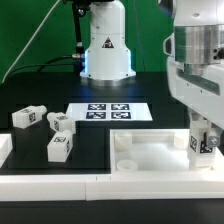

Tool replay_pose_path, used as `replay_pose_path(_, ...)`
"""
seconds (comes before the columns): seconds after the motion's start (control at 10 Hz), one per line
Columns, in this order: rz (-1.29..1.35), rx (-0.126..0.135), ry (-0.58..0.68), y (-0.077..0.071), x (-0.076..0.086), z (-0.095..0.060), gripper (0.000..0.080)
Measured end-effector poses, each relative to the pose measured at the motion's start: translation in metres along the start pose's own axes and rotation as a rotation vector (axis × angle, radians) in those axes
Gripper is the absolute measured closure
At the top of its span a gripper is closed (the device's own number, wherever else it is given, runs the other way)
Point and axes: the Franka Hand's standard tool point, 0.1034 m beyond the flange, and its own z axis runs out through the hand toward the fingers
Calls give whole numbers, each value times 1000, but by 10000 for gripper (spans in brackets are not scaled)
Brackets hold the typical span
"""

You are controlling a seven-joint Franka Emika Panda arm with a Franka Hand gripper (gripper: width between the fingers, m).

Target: Assemble one leg

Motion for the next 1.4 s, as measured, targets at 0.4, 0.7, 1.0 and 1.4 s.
replay_pose_path(0.4, -23, 2, 3, -1, 0, 0, 356)
replay_pose_path(0.7, -549, 2, 1, -2, 2, 0, 173)
replay_pose_path(1.0, -727, 0, 5, 0, 3, 0, 151)
replay_pose_path(1.4, -1343, -42, 32, -3, 6, 0, 151)
